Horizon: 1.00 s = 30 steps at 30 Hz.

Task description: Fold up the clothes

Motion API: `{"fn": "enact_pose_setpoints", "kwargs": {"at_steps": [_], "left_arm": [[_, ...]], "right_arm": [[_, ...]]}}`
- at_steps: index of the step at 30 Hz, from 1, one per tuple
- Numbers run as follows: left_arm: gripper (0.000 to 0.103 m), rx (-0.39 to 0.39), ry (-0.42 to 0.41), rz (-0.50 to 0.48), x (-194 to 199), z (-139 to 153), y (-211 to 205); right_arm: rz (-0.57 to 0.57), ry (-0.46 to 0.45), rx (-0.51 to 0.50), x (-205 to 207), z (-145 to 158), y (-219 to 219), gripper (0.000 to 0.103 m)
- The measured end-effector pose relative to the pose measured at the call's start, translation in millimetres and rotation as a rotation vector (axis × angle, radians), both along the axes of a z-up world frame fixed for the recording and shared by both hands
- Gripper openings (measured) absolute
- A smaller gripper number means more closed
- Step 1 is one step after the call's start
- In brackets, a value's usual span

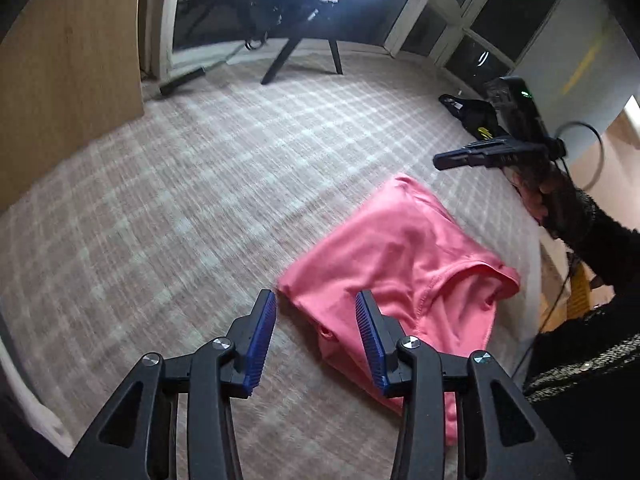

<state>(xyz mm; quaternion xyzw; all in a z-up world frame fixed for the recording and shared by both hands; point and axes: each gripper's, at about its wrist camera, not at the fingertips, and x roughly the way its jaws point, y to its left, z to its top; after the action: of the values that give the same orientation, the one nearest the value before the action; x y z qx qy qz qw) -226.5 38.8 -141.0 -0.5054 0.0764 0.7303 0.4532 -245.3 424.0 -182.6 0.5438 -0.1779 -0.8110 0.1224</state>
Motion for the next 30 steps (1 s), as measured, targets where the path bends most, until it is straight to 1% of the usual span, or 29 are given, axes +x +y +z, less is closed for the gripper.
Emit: {"fn": "enact_pose_setpoints", "kwargs": {"at_steps": [1,2,3,4,6,8,11,12,13,14,15,17,18,19,20,21,22,23,24,25,26,27,28,30], "left_arm": [[0.041,-0.003,-0.029,-0.003,-3.3,-5.9,-3.9],[0.041,-0.018,-0.037,-0.002,-2.9,-12.0,-2.6],[0.041,-0.034,-0.043,0.002,-0.7,-15.2,-4.6],[0.041,-0.044,-0.069,0.011,-3.7,-22.4,-2.5],[0.041,-0.028,-0.105,0.026,-5.9,-28.9,-3.4],[0.041,-0.031,-0.118,0.032,-9.2,-34.2,2.5],[0.04,-0.029,-0.131,0.037,-12.4,-40.0,11.0],[0.038,-0.025,-0.13,0.036,-12.4,-40.6,13.8],[0.038,-0.02,-0.13,0.036,-12.4,-41.2,16.5],[0.032,-0.014,-0.121,0.038,-11.9,-41.1,17.8],[0.018,-0.007,-0.113,0.041,-11.4,-41.1,19.1],[0.005,-0.013,-0.051,0.055,-7.4,-36.1,22.2],[0.006,-0.01,-0.022,0.072,-6.0,-31.9,20.2],[0.006,0.0,-0.024,0.094,-7.5,-32.0,15.4],[0.007,0.01,-0.026,0.115,-9.0,-32.1,10.7],[0.007,-0.001,-0.037,0.125,-10.8,-36.0,9.3],[0.007,-0.029,-0.027,0.138,-10.9,-37.2,8.0],[0.007,-0.057,-0.016,0.15,-11.1,-38.4,6.6],[0.009,-0.064,-0.006,0.154,-9.8,-35.7,5.5],[0.013,-0.058,0.015,0.161,-6.8,-28.2,3.4],[0.022,-0.055,0.037,0.172,-4.1,-22.0,1.8],[0.025,-0.052,0.051,0.178,-0.9,-16.0,1.4],[0.025,-0.041,0.052,0.153,6.5,-10.6,5.4],[0.025,-0.018,0.055,0.104,21.5,0.2,13.4]], "right_arm": [[-0.004,-0.012,-0.024,-7.1,-5.6,-2.5,0.013],[0.008,-0.022,-0.045,-10.6,-10.3,-5.3,0.013],[0.019,-0.029,-0.04,-13.1,-12.5,-9.7,0.013],[0.031,-0.037,-0.034,-15.9,-15.1,-14.5,0.013],[0.068,-0.057,-0.022,-25.4,-24.2,-28.8,0.013],[0.102,-0.076,-0.019,-32.8,-31.3,-38.7,0.013],[0.125,-0.058,0.003,-40.7,-32.0,-53.4,0.013],[0.124,-0.049,0.001,-41.1,-30.8,-55.4,0.013],[0.123,-0.039,-0.001,-41.2,-29.5,-57.3,0.011],[0.12,-0.022,-0.002,-39.5,-27.7,-57.8,0.004],[0.108,0.002,0.014,-36.7,-23.6,-56.1,0.004],[0.084,0.048,0.047,-31.6,-16.0,-52.5,0.004],[0.072,0.041,0.076,-32.3,-17.6,-49.4,0.004],[0.059,0.033,0.099,-32.8,-19.0,-46.3,0.004],[0.044,0.014,0.086,-31.4,-19.4,-42.0,0.005],[0.031,-0.002,0.077,-29.7,-19.3,-38.3,0.005],[0.03,0.005,0.091,-25.9,-15.1,-38.7,0.006],[0.048,0.022,0.113,-20.3,-8.9,-42.3,0.009],[0.086,0.052,0.149,-10.7,0.0,-50.2,0.012],[0.117,0.076,0.169,-1.1,5.9,-56.9,0.019],[0.163,0.098,0.17,11.6,11.5,-66.5,0.025],[0.209,0.12,0.17,24.3,17.2,-76.2,0.028],[0.253,0.139,0.174,36.6,21.9,-85.8,0.031],[0.31,0.132,0.213,56.6,17.7,-104.6,0.031]]}}
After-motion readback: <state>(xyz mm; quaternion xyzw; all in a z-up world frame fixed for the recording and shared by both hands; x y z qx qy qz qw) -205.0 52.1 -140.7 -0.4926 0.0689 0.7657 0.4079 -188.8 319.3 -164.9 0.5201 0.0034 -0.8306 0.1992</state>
